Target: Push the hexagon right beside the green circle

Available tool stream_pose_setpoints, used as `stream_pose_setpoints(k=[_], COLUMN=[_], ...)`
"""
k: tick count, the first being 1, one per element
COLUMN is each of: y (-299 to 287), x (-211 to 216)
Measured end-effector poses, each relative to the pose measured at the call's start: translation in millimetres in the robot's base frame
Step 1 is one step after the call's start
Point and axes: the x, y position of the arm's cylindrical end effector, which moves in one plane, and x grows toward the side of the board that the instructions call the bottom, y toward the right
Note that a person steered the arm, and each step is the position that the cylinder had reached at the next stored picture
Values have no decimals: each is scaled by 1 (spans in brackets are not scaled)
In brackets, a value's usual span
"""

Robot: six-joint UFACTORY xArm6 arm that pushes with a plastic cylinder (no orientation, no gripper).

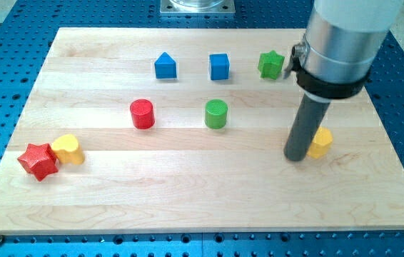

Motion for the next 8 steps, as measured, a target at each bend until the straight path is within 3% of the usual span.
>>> stream_pose_setpoints(k=[1, 2, 3, 4, 6, 7, 8], y=[8, 62, 79, 56, 134, 132, 122], x=[22, -7, -48, -84, 20, 36, -14])
